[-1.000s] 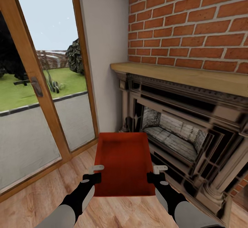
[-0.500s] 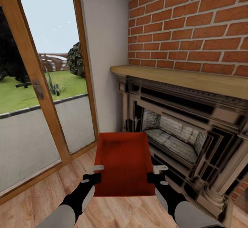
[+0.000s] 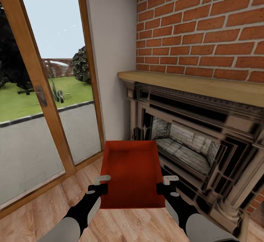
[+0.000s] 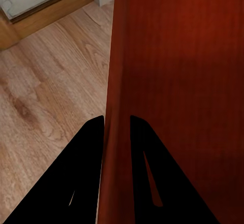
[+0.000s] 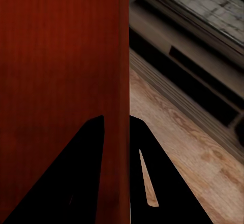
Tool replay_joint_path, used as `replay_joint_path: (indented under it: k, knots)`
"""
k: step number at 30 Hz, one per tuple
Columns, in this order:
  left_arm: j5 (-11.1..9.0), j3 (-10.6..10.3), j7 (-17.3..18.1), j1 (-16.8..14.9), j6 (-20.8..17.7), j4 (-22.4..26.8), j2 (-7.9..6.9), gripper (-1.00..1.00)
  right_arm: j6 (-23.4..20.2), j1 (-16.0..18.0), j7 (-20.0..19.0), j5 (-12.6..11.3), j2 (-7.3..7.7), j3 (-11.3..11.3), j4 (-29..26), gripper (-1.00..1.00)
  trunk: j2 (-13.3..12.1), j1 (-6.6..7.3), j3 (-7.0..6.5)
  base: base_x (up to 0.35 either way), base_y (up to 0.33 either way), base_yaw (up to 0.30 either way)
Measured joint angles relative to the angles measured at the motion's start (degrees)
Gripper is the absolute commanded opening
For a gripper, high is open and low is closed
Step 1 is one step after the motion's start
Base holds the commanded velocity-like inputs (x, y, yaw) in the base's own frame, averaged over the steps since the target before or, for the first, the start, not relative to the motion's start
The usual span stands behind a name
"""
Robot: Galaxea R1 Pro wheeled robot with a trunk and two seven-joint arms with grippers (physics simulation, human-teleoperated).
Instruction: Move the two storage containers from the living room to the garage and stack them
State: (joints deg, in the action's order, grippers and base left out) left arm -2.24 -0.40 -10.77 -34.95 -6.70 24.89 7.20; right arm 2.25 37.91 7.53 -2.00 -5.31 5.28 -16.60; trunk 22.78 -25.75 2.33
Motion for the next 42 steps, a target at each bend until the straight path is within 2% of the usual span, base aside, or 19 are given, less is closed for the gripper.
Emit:
replay_joint_path:
  k: [25, 42]
  knots:
    - [-0.2, -0.2, -0.2, 0.0, 0.0, -0.1, 0.04, -1.0, 0.0, 0.0, 0.0, 0.1, 0.03, 0.0, 0.1, -1.0, 0.0, 0.0, -0.02, 0.0, 0.0, 0.0]
    - [-0.3, -0.2, -0.2, 0.0, 0.0, 0.0, 0.04, -1.0, 0.0, 0.0, 0.0, 0.1, 0.03, 0.0, 0.1, -1.0, 0.0, 0.0, -1.38, 0.0, 0.0, 0.0]
